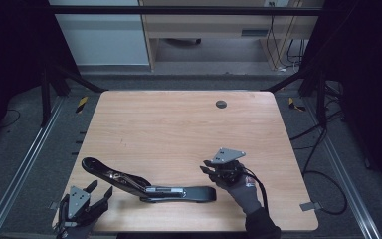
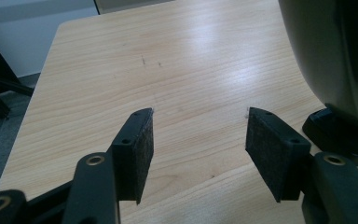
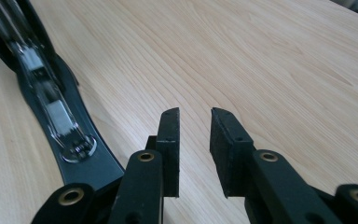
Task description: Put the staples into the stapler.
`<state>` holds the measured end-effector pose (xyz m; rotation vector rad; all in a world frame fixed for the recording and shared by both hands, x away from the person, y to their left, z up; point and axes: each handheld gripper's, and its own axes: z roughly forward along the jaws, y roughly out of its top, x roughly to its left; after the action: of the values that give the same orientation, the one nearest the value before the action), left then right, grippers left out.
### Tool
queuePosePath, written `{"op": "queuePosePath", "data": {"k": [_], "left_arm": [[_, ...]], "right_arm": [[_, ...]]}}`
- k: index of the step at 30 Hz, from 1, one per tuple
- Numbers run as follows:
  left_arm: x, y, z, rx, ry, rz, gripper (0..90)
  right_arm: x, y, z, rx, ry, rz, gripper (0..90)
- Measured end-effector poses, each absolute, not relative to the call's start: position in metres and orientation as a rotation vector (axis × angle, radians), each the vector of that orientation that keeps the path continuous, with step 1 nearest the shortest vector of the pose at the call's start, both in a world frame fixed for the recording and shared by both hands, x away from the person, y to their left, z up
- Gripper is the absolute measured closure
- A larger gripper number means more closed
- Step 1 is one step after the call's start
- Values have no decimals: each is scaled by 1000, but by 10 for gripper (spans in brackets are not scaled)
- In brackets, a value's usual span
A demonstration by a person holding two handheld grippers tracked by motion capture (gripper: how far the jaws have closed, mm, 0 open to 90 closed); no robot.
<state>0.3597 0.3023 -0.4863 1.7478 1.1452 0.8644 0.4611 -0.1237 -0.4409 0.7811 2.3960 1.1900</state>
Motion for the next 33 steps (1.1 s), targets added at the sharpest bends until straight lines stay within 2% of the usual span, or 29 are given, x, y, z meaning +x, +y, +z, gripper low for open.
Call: {"op": "queuePosePath", "data": {"k": [16,33], "left_arm": [[358,309,-482,1711,1143,852,406],[353,311,-471,1678,1111,846,401]], "right_arm": [[438,-162,-473,969,2278,1193,736],[428,-169,-484,1007,2265,1191,722]]}}
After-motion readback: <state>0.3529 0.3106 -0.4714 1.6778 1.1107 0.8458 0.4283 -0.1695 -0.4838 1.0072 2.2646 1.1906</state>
